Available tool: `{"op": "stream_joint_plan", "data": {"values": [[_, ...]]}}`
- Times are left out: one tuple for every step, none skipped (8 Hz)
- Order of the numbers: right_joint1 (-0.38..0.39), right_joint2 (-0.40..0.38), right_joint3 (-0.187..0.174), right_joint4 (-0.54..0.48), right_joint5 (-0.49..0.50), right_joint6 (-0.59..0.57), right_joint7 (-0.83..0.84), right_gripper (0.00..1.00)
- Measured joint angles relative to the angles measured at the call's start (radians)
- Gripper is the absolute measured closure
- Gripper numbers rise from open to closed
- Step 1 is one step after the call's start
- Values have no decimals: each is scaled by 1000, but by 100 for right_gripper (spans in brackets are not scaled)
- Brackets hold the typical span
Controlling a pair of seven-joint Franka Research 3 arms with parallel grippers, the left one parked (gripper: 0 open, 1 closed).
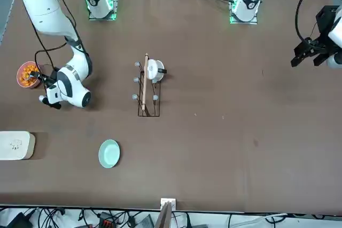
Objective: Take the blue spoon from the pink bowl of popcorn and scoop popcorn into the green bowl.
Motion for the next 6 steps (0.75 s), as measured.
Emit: {"op": "stream_joint_plan", "data": {"values": [[10,0,0,12,0,-16,0,89],[23,0,1,21,0,-27,0,89],[40,0,2,30,0,-46,0,89],[64,-1,4,48,0,-73,0,89],[97,-2,6,73,0,-100,-2,89],[137,-2,8,100,0,-125,-13,89]]}}
